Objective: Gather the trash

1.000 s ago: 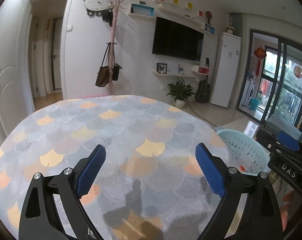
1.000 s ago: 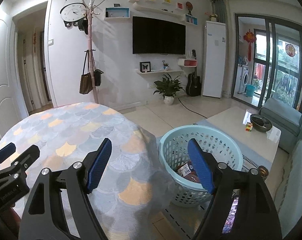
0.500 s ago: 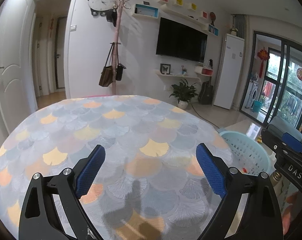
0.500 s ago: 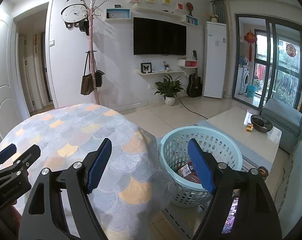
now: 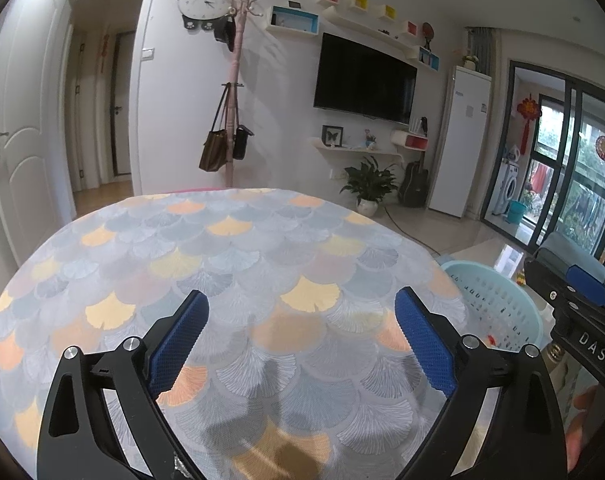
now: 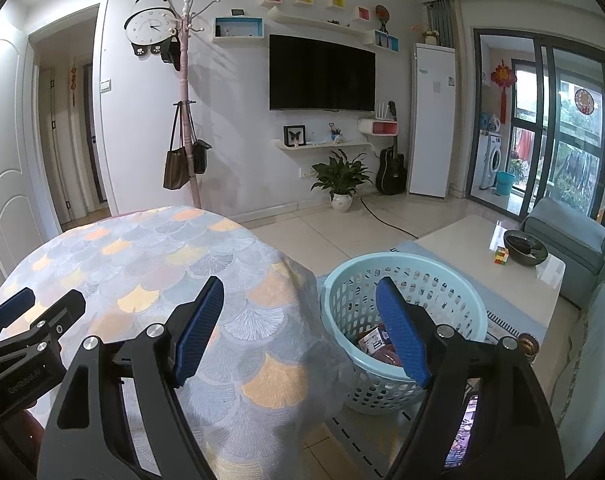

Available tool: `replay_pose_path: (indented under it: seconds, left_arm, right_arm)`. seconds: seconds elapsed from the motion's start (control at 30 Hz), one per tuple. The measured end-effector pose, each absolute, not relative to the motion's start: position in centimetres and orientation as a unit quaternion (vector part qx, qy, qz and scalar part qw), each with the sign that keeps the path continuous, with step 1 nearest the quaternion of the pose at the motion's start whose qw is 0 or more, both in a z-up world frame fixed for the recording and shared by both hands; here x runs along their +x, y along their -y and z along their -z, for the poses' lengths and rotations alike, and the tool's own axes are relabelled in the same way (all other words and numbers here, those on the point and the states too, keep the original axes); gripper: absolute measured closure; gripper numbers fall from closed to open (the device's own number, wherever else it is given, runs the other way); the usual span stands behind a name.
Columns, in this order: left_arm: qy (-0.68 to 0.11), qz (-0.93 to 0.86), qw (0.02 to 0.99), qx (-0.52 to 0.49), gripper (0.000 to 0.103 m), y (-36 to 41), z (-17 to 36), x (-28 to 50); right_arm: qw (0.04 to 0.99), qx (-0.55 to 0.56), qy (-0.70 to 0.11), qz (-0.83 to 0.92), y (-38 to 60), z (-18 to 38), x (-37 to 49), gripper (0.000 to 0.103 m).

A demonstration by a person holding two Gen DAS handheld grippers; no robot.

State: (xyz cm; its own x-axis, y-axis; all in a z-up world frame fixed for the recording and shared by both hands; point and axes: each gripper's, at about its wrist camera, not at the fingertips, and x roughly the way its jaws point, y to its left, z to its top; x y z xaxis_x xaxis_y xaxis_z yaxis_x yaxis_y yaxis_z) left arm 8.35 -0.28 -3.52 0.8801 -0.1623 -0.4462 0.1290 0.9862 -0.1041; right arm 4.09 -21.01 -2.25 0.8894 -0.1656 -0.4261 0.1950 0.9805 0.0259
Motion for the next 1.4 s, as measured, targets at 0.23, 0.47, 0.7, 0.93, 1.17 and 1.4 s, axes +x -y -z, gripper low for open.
replay_pose_path:
  seconds: [0.23, 0.47, 0.7, 0.93, 1.17, 1.4]
  left_arm:
    - [-0.231, 0.074, 0.969, -0.034, 0.01, 0.35, 3.65, 8.22]
    - [-0.232, 0.074, 0.969, -0.035, 0.009, 0.29, 3.71, 8.19]
    - [-0.233, 0.074, 0.969, -0.034, 0.009, 0.45, 3.79, 8.06]
    - [-0.234, 0.073, 0.969, -0.033, 0.009, 0.53, 3.85, 7.96]
    - [-0.235, 0.068, 0.969, -0.035, 0.009, 0.74, 3.66, 8.07]
    - [-0.236, 0.064, 0.969, -0.035, 0.009, 0.71, 3.67, 8.12]
  right_arm:
    - [0.972, 0.034, -0.215, 0.093, 21.09, 2.27, 4.05, 0.029]
    - [0.971, 0.034, -0.216, 0.093, 21.06, 2.32, 4.02, 0.029]
    - [0.972, 0.037, -0.215, 0.09, 21.06, 2.29, 3.92, 0.029]
    - [0.973, 0.035, -0.21, 0.089, 20.95, 2.17, 3.64, 0.029]
    - [0.973, 0.033, -0.213, 0.085, 20.84, 2.15, 3.79, 0.029]
    - [0.973, 0.033, -0.213, 0.081, 20.79, 2.18, 3.79, 0.029]
